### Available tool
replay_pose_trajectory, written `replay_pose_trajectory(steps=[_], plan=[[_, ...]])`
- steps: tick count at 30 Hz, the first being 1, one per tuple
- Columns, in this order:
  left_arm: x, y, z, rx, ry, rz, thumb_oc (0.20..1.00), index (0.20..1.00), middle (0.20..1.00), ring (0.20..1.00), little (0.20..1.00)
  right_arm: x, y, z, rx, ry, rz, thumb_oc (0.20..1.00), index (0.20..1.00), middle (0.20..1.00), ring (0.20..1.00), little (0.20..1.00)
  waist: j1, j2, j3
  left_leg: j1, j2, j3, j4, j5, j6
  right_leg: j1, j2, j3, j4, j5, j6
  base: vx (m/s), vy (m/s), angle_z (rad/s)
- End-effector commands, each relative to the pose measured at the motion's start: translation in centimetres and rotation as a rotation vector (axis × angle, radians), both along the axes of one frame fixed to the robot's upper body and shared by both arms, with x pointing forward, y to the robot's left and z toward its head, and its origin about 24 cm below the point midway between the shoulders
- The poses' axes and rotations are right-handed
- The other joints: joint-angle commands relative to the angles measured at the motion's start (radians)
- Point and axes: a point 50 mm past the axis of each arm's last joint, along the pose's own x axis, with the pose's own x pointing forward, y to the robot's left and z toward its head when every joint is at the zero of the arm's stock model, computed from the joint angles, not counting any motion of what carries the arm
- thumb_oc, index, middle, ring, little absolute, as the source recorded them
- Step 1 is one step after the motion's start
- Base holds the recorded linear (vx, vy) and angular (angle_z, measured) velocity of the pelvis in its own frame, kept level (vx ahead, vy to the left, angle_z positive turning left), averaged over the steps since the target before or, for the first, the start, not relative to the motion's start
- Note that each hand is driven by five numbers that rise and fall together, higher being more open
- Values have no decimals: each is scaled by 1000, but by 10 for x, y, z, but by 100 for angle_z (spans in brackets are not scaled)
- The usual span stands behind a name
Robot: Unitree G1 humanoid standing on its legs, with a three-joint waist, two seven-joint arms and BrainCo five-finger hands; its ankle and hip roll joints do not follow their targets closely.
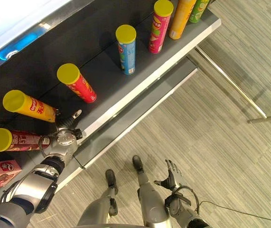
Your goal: Put the goods on the table back onto the shelves and tidy them up.
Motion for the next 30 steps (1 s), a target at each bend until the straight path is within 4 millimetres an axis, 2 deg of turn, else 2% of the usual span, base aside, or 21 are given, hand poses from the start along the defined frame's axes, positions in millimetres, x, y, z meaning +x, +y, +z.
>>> replay_pose_trajectory(steps=[1, 5, 9, 24, 30], plan=[[11, 20, 29, 49, -78, 72, 1000, 1000, 1000, 1000, 1000, -6, 28, 0, 74, -22, 78, 1000, 1000, 1000, 1000, 1000, -29, 17, -17, 34, 18, -32, 1, -80, -41, 0, -1, 6, 13, -41, 85, -5, -13, -12], [13, 27, 37, 65, -90, 85, 1000, 1000, 1000, 1000, 1000, -6, 28, 1, 80, -27, 81, 1000, 1000, 1000, 1000, 1000, -29, 11, -12, 30, 20, -30, 1, -79, -43, -2, -1, 4, 13, -40, 87, 4, -14, -10], [16, 25, 41, 63, -101, 79, 1000, 1000, 1000, 1000, 1000, -7, 26, 0, 80, -25, 69, 1000, 1000, 1000, 1000, 1000, -35, 14, -5, 30, 19, -37, 1, -77, -44, -1, -4, 1, 13, -41, 84, 0, 0, 0], [23, -24, 32, 33, -103, -54, 1000, 1000, 1000, 1000, 1000, -9, 27, -2, 74, -16, 69, 1000, 1000, 1000, 1000, 1000, -40, 13, -1, 38, 17, -24, 1, -86, -42, -1, 2, 10, 11, -38, 87, 0, 0, 0], [25, -33, 33, 57, -105, -85, 1000, 1000, 1000, 1000, 1000, -9, 28, -1, 79, -19, 71, 1000, 1000, 1000, 1000, 1000, -42, 8, 3, 42, 19, -16, 1, -88, -42, -1, 6, 12, 12, -38, 87, -2, -3, -1]])
